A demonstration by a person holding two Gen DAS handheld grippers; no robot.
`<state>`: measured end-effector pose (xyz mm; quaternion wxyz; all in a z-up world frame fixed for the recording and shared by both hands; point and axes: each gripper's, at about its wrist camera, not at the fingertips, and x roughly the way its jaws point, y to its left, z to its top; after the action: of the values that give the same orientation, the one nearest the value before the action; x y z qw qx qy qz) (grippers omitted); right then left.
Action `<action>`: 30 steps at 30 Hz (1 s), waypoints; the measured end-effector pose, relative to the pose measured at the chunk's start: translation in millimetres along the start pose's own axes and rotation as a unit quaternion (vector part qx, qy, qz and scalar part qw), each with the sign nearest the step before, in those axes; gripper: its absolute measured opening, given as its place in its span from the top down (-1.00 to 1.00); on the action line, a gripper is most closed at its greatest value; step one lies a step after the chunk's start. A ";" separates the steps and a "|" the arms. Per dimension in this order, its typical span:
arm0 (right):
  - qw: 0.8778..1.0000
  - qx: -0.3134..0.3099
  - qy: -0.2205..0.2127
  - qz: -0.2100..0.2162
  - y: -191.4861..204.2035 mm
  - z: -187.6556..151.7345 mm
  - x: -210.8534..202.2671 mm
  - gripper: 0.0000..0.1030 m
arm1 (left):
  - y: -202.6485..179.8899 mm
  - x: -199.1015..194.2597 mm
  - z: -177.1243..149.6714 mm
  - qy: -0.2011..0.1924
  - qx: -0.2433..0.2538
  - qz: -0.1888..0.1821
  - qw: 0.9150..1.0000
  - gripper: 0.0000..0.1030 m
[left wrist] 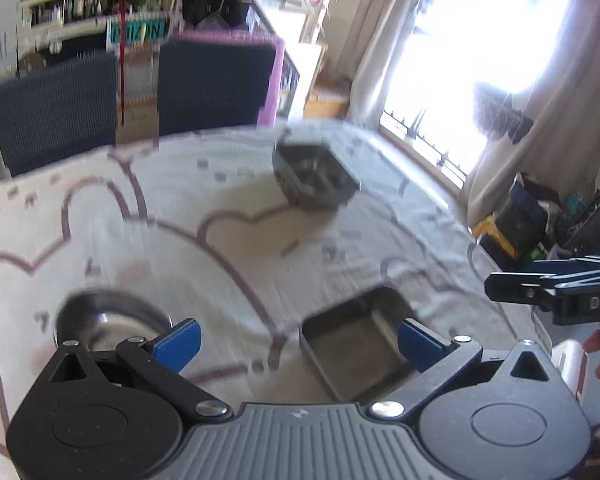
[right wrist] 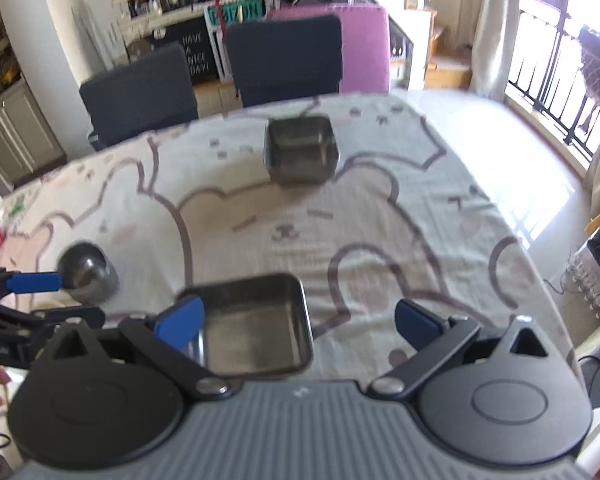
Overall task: Organize plates and bowls
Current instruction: 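Move both open tools to the other square steel tin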
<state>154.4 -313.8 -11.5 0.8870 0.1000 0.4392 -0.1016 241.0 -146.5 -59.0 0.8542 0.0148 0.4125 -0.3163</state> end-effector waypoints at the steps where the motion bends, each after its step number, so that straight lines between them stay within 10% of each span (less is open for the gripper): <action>1: 1.000 0.002 -0.008 0.000 1.2 3.4 -5.9 -0.99 | -1.4 -1.9 3.3 -0.007 0.001 0.000 1.000 -1.00; 13: 0.984 0.150 -0.097 -0.023 -33.1 49.2 14.7 -1.00 | -0.7 11.0 44.6 -0.082 -0.034 0.009 0.996 -1.00; 30: 0.940 0.338 -0.021 -0.029 -41.0 97.1 192.9 -0.99 | 55.4 92.8 98.9 -0.092 -0.081 0.031 0.992 -1.00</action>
<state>331.6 -396.8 -111.6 0.8067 0.3791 0.3630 -0.2717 383.1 -179.6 -73.1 0.8964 -0.0708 0.3557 -0.2548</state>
